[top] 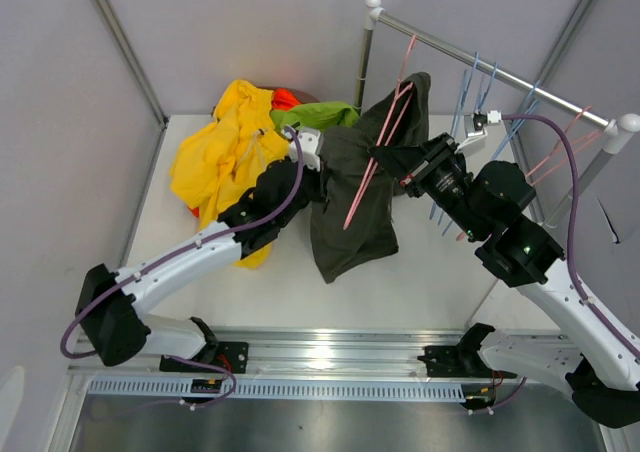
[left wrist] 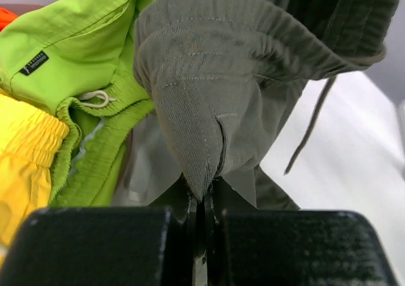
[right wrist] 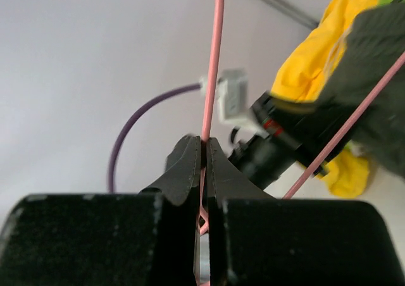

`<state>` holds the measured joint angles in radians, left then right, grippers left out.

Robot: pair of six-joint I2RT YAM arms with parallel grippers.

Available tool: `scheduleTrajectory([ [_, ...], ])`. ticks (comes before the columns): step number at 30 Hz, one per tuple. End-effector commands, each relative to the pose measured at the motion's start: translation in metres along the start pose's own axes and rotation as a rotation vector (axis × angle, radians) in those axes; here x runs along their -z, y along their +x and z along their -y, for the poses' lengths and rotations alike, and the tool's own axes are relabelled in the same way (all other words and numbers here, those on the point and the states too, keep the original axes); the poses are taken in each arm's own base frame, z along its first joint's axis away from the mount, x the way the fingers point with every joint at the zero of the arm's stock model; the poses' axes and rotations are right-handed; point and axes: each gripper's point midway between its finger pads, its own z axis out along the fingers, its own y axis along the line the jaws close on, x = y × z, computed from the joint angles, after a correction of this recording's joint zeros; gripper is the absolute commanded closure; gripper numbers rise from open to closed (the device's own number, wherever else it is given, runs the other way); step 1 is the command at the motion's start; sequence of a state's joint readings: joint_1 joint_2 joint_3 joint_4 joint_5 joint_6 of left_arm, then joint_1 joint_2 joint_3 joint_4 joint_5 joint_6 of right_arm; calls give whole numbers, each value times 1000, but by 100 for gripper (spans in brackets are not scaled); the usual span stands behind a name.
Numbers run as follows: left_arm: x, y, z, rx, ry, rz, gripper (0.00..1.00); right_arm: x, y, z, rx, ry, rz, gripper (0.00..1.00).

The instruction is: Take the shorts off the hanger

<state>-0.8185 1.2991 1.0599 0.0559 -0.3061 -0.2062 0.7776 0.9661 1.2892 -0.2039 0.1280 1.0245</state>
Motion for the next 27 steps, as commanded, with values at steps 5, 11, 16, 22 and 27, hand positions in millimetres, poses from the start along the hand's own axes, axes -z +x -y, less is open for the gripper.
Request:
scheduleTrajectory([
  [5,-26,-12,-1,-17,46,5,100,29,-2,-67,-201,-227,-80,100],
  [11,-16,1,-2,5,68,-18,100,39,-29,-72,-96,-191,25,100],
  [16,31,-6,-4,119,96,45,100,25,-61,-37,63,-33,180,100],
  [22,86,16,-16,143,75,47,100,-14,-77,4,83,37,181,100],
  [27,118,21,-25,148,68,31,100,-50,-98,38,45,48,183,100],
])
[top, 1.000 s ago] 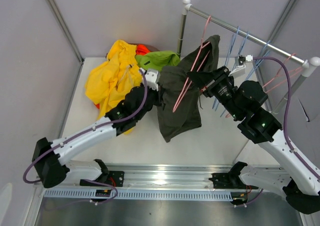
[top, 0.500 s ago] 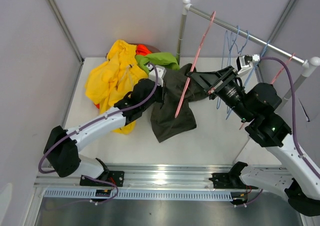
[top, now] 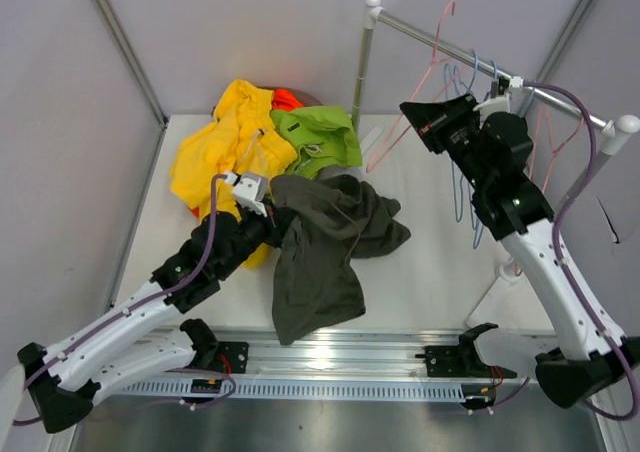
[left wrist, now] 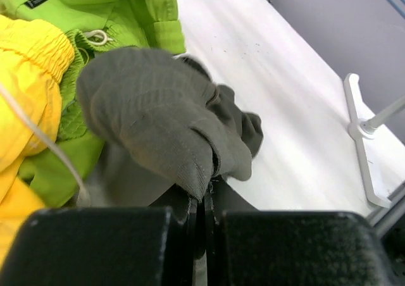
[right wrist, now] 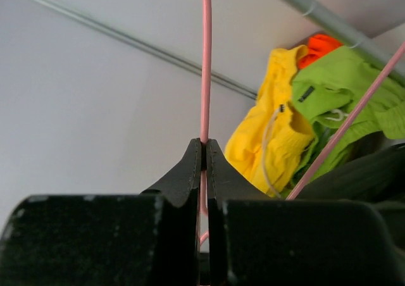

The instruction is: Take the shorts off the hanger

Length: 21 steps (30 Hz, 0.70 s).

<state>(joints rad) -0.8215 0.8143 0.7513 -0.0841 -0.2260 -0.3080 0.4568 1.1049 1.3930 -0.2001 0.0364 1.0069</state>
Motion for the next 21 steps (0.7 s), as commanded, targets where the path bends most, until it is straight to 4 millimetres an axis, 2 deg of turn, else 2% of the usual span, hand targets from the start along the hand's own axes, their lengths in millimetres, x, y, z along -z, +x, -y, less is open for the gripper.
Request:
scheduleTrajectory([
  [1,19,-6,-4,35,-21,20,100,-18,-13,-8,-14,-85,6,100],
  [4,34,-12,-10,40,-33,46,100,-33,-24,1,-8,-71,35,100],
  [7,40,-6,-15,32,-47,35,100,-46,-27,13,-18,-50,37,100],
  [10,41,0,-18,39,-50,30,100,-55,-21,25,-32,-28,18,100],
  [16,41,5,-19,39,-52,24,100,-50,-1,43,-72,6,-47,100],
  [19,41,-4,-18,33,-57,35,100,-39,4,48,-81,22,-56,100],
  [21,44,-16,-16,28,-53,55,100,-34,9,60,-83,52,-61,100],
])
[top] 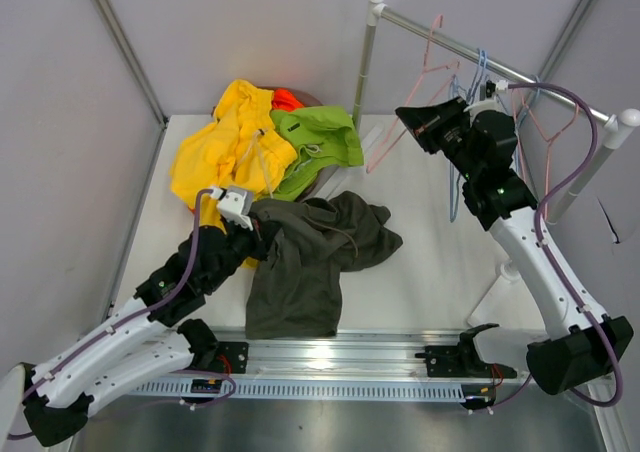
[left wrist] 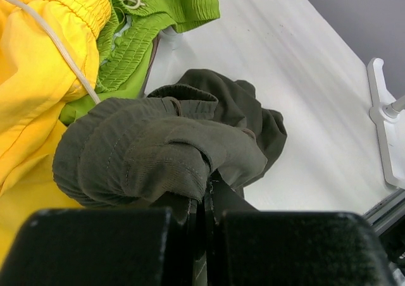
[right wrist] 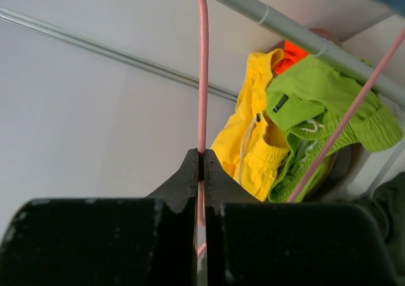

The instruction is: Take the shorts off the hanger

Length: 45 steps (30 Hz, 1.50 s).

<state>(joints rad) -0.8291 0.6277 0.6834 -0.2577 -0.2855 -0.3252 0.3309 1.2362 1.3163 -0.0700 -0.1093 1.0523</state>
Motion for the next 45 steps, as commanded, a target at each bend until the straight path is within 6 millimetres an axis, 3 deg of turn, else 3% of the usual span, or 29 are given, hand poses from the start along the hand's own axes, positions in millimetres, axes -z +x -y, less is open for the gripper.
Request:
scheduleTrajectory([
  [1,6,-39,9,25,12,90,100,15,5,3,-42,3,-7,100],
  [6,11,-65,11,6,5,127,100,30,5,5,-40,6,0,94],
  [9,13,-85,14,-15,-2,160,100,37,6,-2,-37,-15,-8,43],
  [10,18,-105,14,-28,-14,194,100,39,6,-2,-36,-12,-10,22],
  [12,15,-122,15,-50,-40,201,100,45,5,-6,-30,-18,-5,2],
  [16,12,-168,14,-139,-103,240,100,59,2,-15,-18,-35,0,0],
  [17,26,-207,18,-128,-105,311,100,63,2,-18,-15,-41,0,1],
  [19,13,-225,10,-178,-160,309,100,77,1,-23,-8,-53,4,1],
  [20,36,-275,16,-158,-147,408,100,81,2,-22,-5,-50,6,1],
  [21,12,-281,4,-182,-198,378,100,87,4,-20,-3,-45,4,0],
  [22,4,-292,-1,-193,-214,374,100,99,2,-27,3,-67,20,0],
  [23,41,-360,-5,-167,-243,531,100,103,6,-20,3,-57,15,1],
  [24,29,-365,-5,-185,-226,501,100,108,7,-17,4,-52,16,1],
  [25,8,-392,-7,-180,-233,527,100,119,7,-21,9,-73,27,1],
  [26,-8,-400,-13,-183,-245,520,100,121,13,-12,10,-59,15,1],
  [27,10,-434,-14,-186,-237,607,100,124,16,-9,13,-54,7,1],
  [28,-14,-449,-18,-166,-228,647,100,132,18,-9,17,-63,6,1],
  [29,-16,-459,-31,-155,-243,691,100,135,22,-7,24,-64,-3,1],
  [30,-55,-440,-41,-146,-205,631,100,137,30,2,29,-45,-28,1],
  [32,-61,-461,-48,-101,-183,737,100,145,37,8,49,-34,-51,1],
  [34,-99,-445,-62,-76,-175,670,100,151,40,12,65,-23,-59,1],
  [35,-139,-423,-77,-60,-175,597,100,156,40,11,72,-23,-56,1],
  [36,-151,-414,-79,-37,-164,568,100,157,42,17,82,-9,-60,1],
  [38,-194,-365,-90,-13,-147,433,100,160,41,19,91,-6,-50,1],
  [40,-203,-345,-91,-4,-144,400,100,157,44,26,93,4,-57,1],
  [41,-229,-295,-106,9,-172,310,100,155,46,27,92,2,-63,1],
  [43,-219,-288,-103,21,-171,306,71,150,52,29,77,-5,-89,0],
  [44,-227,-254,-114,40,-195,224,58,148,55,30,70,-5,-99,1],
  [45,-218,-255,-110,44,-194,225,16,147,57,29,71,-14,-105,1],
])
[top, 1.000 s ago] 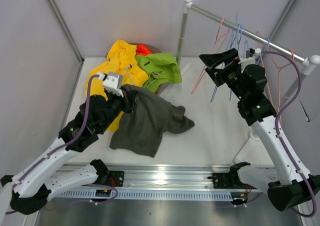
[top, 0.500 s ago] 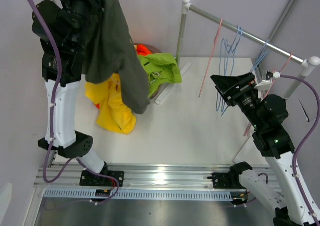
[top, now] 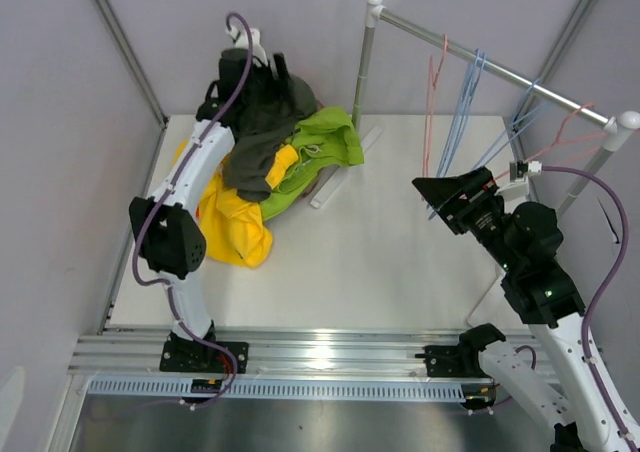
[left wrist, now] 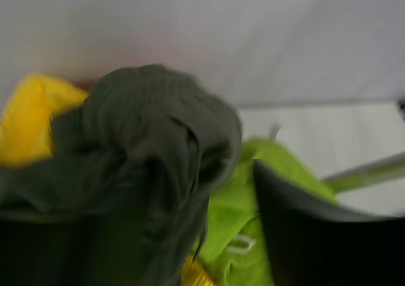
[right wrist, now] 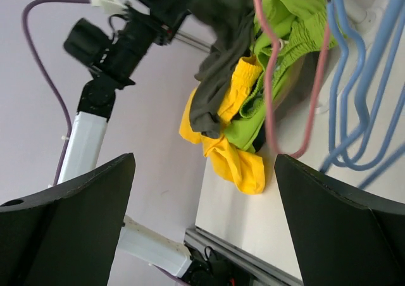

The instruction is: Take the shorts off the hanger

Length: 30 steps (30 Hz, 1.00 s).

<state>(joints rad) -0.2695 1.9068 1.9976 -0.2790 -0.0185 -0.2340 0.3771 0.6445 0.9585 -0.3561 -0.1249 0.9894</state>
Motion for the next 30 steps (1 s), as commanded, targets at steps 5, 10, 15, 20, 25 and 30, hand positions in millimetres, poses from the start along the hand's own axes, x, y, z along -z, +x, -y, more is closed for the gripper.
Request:
scheduleTrajectory([
  [5,98,-58,21,7,11,170,1,-6,9,0,17,-22,-26,1],
  [10,181,-80,18,-25,-23,249,1,1,2,0,75,15,-7,1],
  [15,271,-71,18,-32,30,298,1,12,-4,-11,252,-1,-8,1],
  [20,314,1,-6,-13,-2,211,1,31,-11,-17,392,-6,8,1],
  [25,343,65,-28,4,-28,150,1,61,-3,-19,484,-86,2,1],
  [30,354,111,-41,9,-48,93,1,91,-6,3,500,-68,100,1],
])
